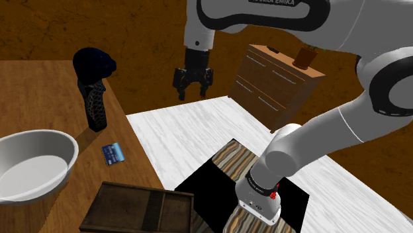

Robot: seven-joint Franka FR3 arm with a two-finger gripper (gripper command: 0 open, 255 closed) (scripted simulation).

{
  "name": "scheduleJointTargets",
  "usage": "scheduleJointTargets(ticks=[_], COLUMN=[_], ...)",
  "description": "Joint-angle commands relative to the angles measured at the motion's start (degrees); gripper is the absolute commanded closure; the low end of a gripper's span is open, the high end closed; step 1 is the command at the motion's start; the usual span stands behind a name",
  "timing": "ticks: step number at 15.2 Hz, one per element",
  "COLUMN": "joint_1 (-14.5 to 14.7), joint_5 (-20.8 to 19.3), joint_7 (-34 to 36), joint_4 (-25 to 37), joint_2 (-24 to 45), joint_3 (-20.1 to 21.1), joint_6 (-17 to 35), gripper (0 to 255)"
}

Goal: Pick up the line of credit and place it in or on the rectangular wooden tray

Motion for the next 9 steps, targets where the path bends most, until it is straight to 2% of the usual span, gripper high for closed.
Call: scheduleJointTargets(ticks=[1,9], joint_1=[0.54,3.05], joint_5=[0.83,1.79], joint_7=[2.41,10.77], joint_4=[2.48,12.03], joint_2=[4.50,22.41], joint_3=[1.85,7.32], joint_6=[0.78,4.08], gripper=[0,0])
